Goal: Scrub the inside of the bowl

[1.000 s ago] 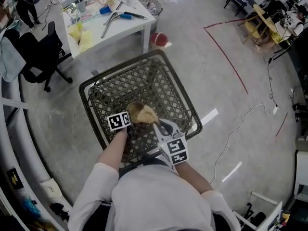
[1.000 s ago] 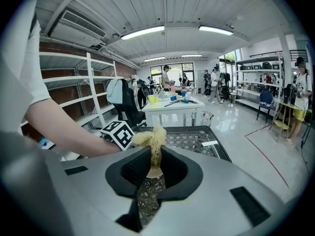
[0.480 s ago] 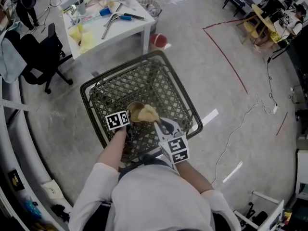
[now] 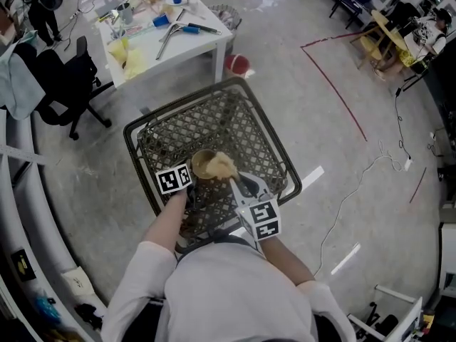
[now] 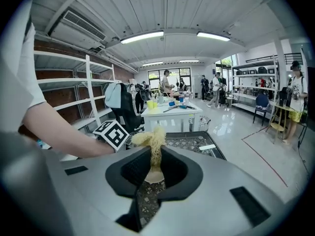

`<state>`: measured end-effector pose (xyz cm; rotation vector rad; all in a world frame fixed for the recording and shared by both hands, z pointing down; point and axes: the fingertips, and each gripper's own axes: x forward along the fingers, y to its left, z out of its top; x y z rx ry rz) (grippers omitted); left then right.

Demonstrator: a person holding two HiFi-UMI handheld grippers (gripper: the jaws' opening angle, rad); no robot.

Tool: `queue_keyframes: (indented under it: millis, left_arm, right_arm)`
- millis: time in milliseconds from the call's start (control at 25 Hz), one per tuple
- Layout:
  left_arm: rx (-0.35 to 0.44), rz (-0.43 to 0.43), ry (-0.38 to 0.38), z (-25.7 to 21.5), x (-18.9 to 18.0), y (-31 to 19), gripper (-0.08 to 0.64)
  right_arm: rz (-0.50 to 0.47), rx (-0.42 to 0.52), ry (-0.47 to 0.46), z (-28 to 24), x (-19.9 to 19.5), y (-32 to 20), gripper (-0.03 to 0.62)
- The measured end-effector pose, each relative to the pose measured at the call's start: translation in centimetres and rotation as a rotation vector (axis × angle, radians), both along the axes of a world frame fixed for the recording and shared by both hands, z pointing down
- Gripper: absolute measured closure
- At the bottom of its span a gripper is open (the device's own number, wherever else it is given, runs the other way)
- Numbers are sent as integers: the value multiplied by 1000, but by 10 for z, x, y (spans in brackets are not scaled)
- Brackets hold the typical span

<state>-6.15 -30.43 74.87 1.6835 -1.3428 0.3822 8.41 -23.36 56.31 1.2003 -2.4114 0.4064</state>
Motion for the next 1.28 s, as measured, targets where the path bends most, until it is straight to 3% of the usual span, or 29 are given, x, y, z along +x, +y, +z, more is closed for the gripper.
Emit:
queue_keyframes:
  millis: [200, 880, 1280]
  left_arm:
    - [108, 14, 49, -31, 2, 1, 517]
    - [417, 123, 62, -162, -6, 22, 520]
    - [548, 189, -33, -213, -25, 66, 520]
  right_arm:
    - [13, 21, -2, -9, -3, 2, 523]
    - [45, 103, -43, -41, -19, 16, 523]
    - [63, 137, -61, -50, -35, 36, 523]
